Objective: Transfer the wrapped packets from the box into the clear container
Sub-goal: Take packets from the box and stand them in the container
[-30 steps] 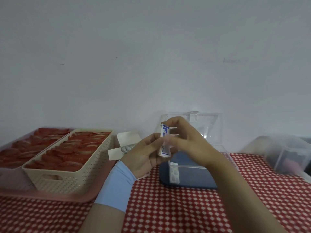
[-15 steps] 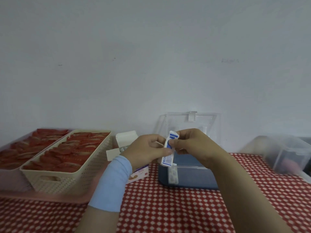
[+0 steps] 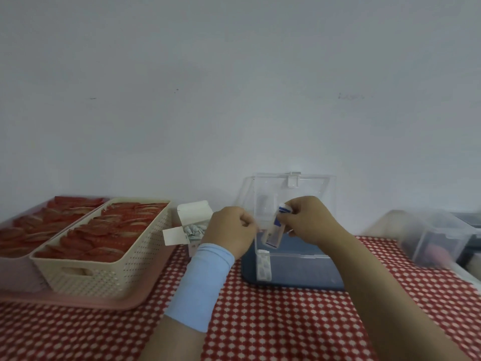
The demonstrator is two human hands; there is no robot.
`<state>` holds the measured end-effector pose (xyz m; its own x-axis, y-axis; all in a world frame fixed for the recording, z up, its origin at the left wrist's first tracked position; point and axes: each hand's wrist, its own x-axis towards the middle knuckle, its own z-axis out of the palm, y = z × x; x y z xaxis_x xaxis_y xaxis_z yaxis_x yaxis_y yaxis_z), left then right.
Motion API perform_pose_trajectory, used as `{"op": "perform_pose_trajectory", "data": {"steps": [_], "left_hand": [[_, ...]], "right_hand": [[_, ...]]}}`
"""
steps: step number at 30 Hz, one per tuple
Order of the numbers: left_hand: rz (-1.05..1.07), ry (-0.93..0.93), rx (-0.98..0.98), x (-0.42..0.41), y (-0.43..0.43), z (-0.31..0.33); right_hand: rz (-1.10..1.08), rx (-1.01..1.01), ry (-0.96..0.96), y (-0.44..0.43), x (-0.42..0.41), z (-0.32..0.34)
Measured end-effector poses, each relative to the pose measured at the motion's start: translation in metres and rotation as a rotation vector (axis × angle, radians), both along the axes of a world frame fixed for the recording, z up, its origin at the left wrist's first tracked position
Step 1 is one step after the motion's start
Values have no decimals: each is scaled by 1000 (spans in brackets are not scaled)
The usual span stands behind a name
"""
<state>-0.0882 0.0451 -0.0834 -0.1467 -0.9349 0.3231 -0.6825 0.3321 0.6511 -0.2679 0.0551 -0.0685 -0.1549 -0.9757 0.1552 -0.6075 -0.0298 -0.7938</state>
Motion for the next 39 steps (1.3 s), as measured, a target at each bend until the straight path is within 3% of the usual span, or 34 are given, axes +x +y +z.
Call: {"op": "perform_pose_trajectory", "data": {"steps": [2, 9, 17, 27, 33, 39], "left_hand": [[44, -64, 8, 2, -3, -3], [-81, 20, 424, -15, -12, -33], [-116, 162, 528, -15, -17, -40], [-117, 66, 477, -16, -20, -42], [-120, 146, 512, -14, -23, -44], [-131, 141, 544, -12, -20, -41]], "right_hand": [[-68, 45, 160, -7, -14, -4], [-1, 379, 519, -30, -7, -28], [60, 573, 680, -39, 12, -38], [-16, 522, 575, -42, 7, -32], [-17, 651, 462, -35, 7, -28], [0, 649, 477, -24, 10, -17]]}}
